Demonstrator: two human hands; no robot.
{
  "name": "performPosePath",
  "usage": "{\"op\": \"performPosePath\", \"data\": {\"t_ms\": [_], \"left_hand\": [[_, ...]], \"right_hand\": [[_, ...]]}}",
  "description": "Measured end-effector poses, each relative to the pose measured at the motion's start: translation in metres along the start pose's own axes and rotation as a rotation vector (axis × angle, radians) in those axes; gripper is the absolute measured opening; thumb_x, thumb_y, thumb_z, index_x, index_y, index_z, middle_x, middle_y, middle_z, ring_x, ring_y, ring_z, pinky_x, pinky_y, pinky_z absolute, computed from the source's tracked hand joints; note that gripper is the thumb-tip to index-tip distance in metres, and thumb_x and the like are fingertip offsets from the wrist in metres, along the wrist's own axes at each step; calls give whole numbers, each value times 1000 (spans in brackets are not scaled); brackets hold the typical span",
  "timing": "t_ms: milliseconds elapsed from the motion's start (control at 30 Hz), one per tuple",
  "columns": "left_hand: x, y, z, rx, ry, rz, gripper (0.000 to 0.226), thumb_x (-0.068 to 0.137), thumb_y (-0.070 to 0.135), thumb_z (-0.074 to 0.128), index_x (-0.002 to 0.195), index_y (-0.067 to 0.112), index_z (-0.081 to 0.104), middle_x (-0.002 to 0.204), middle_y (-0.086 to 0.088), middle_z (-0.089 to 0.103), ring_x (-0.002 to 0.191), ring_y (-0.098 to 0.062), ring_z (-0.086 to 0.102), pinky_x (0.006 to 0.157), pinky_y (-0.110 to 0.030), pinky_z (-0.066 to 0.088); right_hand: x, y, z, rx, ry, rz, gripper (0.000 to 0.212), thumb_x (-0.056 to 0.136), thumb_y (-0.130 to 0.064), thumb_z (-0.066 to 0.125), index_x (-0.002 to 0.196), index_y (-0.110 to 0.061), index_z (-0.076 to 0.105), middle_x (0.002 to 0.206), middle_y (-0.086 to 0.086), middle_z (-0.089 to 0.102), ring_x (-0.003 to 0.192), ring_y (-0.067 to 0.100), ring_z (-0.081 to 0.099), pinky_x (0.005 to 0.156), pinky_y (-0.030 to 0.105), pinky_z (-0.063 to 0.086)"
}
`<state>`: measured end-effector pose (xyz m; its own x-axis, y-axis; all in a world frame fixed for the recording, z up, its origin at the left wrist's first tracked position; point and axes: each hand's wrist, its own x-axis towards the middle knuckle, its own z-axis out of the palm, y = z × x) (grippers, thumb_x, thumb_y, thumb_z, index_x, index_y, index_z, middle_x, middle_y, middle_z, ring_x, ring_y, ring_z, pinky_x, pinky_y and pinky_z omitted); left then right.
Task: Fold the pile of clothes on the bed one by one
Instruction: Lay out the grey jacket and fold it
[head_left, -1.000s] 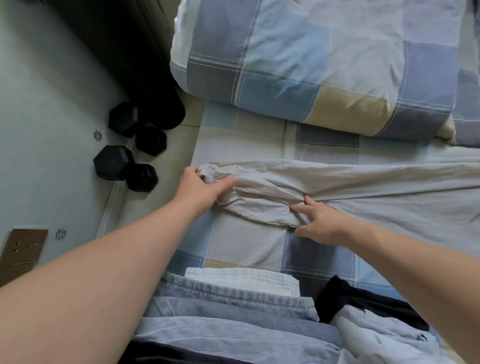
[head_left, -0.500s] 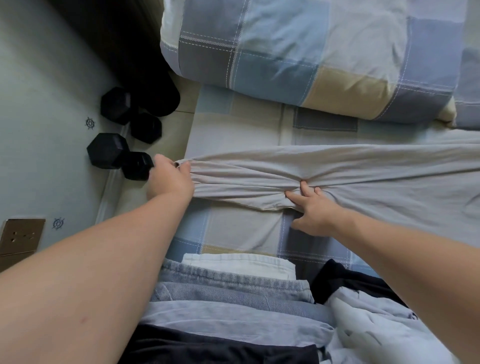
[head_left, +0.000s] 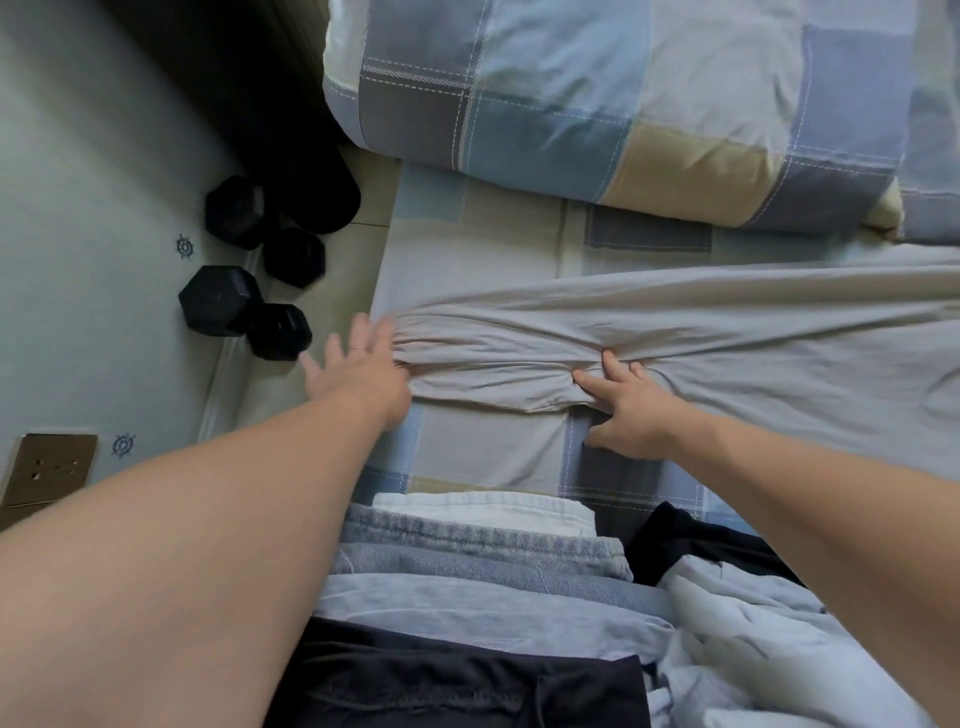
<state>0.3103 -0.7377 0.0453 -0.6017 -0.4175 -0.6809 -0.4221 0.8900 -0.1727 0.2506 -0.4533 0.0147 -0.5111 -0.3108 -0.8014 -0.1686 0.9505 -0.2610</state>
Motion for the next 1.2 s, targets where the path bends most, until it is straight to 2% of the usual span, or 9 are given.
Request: {"op": "performPosePath", "data": {"t_ms": [67,167,267,333,800,933,1033,1100,1200], "left_hand": [[-6,-3,-7,41,110,-74,76,100,27,42,161,29,-3,168,-7,-15,154,-32,-11,123,-54,0],[-22,21,-17,50,325,204,74,97,27,49,160,29,11,169,-2,-7,155,-30,-5,124,-48,6],[-45,57,-27,-77,196,474,67,100,35,48,159,32,17,169,-2,6,155,-26,5,123,-45,14],[-59,83,-33,-126,119,538,62,101,36,48,158,31,24,168,-1,13,154,-23,9,122,-44,20],[-170,311,-58,-132,-108,622,53,105,38,49,155,27,34,157,-2,40,142,-25,39,109,-33,33],[-197,397,-29,-116,-82,577,53,104,36,48,154,27,36,159,-4,37,144,-27,36,114,-35,31],[-216,452,19,-127,-107,524,53,103,34,50,153,22,37,157,-9,40,144,-28,37,115,-34,31],[-232,483,55,-122,-75,492,54,102,35,50,153,23,36,159,-10,34,147,-29,30,118,-35,27],[-267,506,110,-200,-3,406,58,99,36,52,153,27,32,166,-6,15,151,-28,15,118,-42,26]], "right_hand": [[0,-2,-4,31,-12,0,86,90,-34,66,158,-45,15,167,-8,-15,155,25,-10,124,51,13],[-8,-3,-11,100,2,-41,81,91,-32,66,158,-40,22,169,-3,-6,156,26,0,122,37,13],[-33,8,-23,183,70,-96,70,95,-29,65,156,-33,32,156,-1,38,146,21,34,97,17,28],[-55,21,-29,184,178,-84,63,97,-28,61,155,-31,36,142,-1,53,135,23,47,89,19,33],[-138,325,-3,160,404,500,76,96,-39,54,159,-23,15,165,21,13,150,40,18,121,53,21],[-154,347,20,134,20,177,75,98,-44,55,160,-26,18,166,22,4,154,37,8,124,37,10],[-183,359,27,380,-83,-144,51,98,-30,61,148,-24,49,154,6,44,144,21,38,111,21,26],[-198,393,33,440,139,-176,48,97,-24,62,144,-22,54,137,1,59,134,19,50,103,19,33],[-207,458,54,245,427,98,66,96,-28,57,156,-21,32,163,12,28,147,31,28,120,36,24]]}}
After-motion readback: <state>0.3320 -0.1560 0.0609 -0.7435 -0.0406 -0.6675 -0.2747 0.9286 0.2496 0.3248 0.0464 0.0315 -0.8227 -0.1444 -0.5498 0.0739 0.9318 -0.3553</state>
